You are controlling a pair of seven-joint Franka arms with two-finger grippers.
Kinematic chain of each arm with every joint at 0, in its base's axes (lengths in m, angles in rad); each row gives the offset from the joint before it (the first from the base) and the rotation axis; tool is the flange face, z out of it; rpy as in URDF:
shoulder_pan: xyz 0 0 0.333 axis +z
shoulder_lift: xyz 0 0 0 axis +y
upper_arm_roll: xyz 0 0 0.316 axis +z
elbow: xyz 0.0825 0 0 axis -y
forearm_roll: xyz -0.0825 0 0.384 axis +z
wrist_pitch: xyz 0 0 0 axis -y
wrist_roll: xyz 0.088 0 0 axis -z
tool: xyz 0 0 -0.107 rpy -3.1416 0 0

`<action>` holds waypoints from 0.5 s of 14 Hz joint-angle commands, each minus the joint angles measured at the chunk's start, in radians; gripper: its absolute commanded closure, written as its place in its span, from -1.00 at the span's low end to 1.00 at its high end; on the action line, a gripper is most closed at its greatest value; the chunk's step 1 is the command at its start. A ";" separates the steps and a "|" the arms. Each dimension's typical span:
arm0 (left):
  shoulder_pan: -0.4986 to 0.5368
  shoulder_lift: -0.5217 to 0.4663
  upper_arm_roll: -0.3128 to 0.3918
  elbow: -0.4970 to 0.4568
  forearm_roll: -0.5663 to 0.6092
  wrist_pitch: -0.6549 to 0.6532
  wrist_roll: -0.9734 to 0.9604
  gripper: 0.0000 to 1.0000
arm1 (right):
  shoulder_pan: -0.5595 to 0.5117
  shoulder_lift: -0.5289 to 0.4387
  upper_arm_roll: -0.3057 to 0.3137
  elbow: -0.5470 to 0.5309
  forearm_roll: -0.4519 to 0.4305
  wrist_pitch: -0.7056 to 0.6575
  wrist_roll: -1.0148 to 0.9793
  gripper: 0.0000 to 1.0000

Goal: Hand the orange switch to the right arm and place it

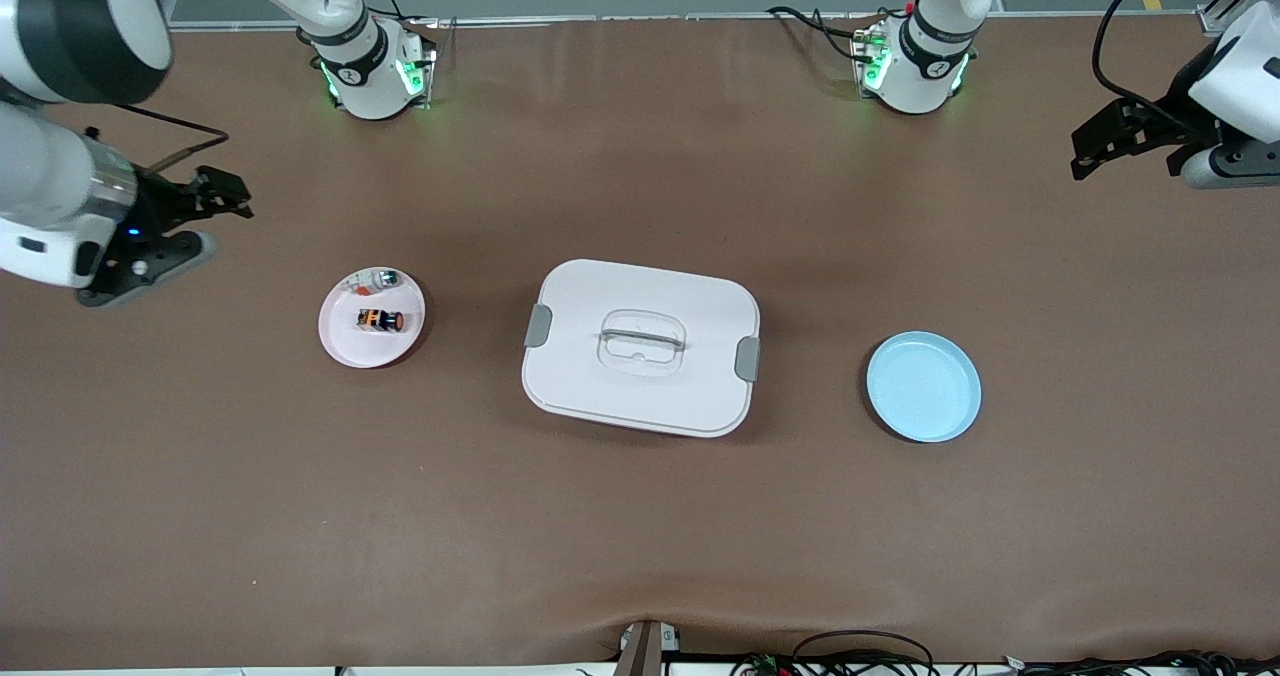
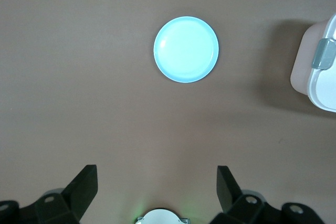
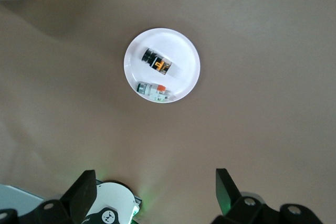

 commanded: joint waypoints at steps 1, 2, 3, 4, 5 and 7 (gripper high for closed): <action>0.006 -0.019 0.002 -0.006 -0.004 -0.011 0.018 -1.00 | -0.070 0.018 0.012 0.089 -0.014 -0.048 0.020 -1.00; 0.006 -0.019 0.002 -0.006 -0.004 -0.011 0.018 -1.00 | -0.095 0.018 0.012 0.109 -0.014 -0.050 0.020 -1.00; 0.006 -0.019 0.002 -0.006 -0.004 -0.011 0.018 -1.00 | -0.127 0.018 0.012 0.122 -0.011 -0.051 0.022 -1.00; 0.006 -0.020 0.002 -0.006 -0.004 -0.011 0.018 -1.00 | -0.165 0.021 0.012 0.129 -0.002 -0.050 0.022 -1.00; 0.006 -0.020 0.002 -0.006 -0.004 -0.011 0.018 -1.00 | -0.188 0.023 0.013 0.142 -0.002 -0.048 0.023 -1.00; 0.006 -0.019 0.002 -0.006 -0.004 -0.011 0.018 -1.00 | -0.199 0.027 0.013 0.202 -0.011 -0.056 0.063 -1.00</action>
